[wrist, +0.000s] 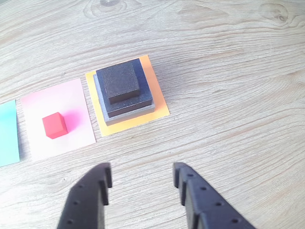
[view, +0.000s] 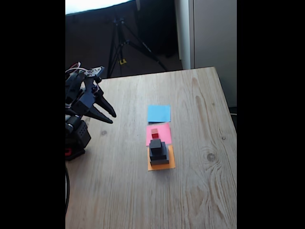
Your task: Tower of hanoi
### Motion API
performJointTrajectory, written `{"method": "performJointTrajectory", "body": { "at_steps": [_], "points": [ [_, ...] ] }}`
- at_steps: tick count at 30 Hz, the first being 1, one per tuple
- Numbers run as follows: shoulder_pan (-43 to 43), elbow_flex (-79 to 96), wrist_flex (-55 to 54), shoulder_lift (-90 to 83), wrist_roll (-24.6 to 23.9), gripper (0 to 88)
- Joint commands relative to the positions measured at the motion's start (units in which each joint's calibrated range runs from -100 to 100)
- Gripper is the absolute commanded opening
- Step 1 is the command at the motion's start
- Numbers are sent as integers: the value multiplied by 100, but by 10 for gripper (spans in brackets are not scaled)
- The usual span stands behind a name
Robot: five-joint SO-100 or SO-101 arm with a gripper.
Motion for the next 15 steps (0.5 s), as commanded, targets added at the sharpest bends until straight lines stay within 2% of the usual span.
{"method": "performJointTrajectory", "body": {
  "at_steps": [1, 15],
  "points": [
    [149, 838, -940, -319, 87, 182],
    [241, 3801, -4680, -1, 87, 216]
  ]
}}
